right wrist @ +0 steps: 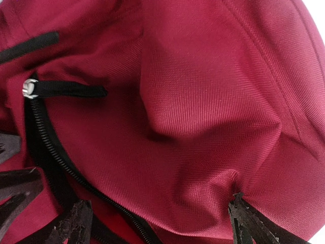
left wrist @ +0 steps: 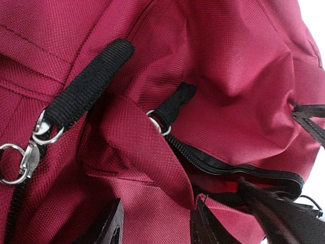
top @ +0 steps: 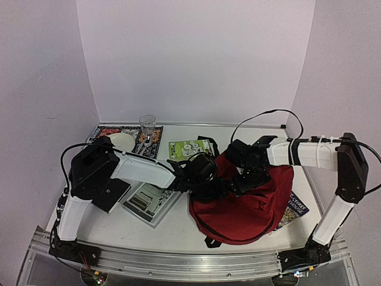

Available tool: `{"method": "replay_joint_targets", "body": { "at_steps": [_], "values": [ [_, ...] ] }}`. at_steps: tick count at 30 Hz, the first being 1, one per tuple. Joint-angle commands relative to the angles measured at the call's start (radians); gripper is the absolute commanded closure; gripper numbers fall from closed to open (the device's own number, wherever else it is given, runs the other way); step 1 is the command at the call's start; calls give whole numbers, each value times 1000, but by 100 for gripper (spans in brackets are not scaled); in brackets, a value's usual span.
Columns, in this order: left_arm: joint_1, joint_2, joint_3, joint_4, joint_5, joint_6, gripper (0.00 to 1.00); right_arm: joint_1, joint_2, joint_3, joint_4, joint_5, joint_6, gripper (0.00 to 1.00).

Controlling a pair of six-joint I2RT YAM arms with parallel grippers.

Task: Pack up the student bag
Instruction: Pick up the lower front pocket of the student bag.

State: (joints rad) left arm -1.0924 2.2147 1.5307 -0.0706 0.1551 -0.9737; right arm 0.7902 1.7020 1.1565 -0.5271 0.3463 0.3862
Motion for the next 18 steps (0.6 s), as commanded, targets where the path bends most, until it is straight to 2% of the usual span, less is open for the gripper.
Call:
{"method": "replay_joint_targets", "body": {
  "at_steps": [1,5,8,18],
  "values": [
    [-3,24,-12,11,-3,-1,55,21,70,28,-99,88,5,6],
    [-3,27,-11,14,-2,0,55,31,105,50,-132,158,24,6],
    [-3,31,-9,14,3,-2,55,31,110,59,-151,215,41,11],
    [-3,30,-23,15,8,-3,56,31,45,96,-168,372,78,42]
  ]
}}
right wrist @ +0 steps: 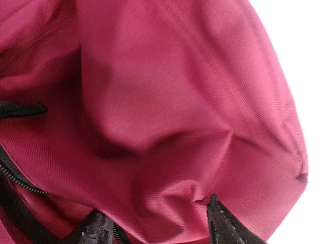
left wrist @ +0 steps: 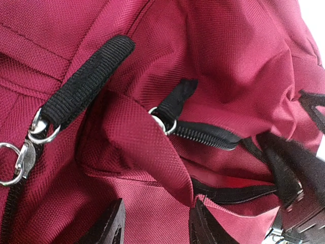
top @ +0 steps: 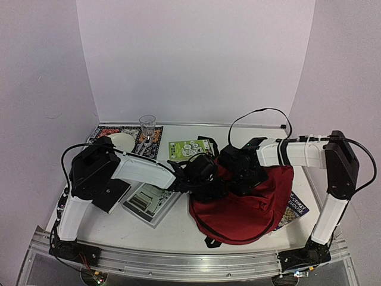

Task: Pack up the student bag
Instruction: Pick up the lower front pocket of the student bag.

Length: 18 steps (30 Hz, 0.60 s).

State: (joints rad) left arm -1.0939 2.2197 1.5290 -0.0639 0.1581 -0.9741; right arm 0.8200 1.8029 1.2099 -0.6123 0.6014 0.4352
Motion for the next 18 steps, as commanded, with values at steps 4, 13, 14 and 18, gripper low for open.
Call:
{"method": "replay_joint_targets", "body": {
  "at_steps": [4,13,14,18],
  "values": [
    [-1,20,-28,9,4,-3,56,1,-92,48,-84,157,28,53],
    [-1,16,-31,11,5,-5,57,16,-110,5,20,-13,-119,53],
    [-1,15,-31,12,5,-5,57,22,-116,-6,46,-40,-145,48],
    [-1,14,-33,14,6,-5,57,54,-114,-21,94,-122,-202,34]
  ]
}}
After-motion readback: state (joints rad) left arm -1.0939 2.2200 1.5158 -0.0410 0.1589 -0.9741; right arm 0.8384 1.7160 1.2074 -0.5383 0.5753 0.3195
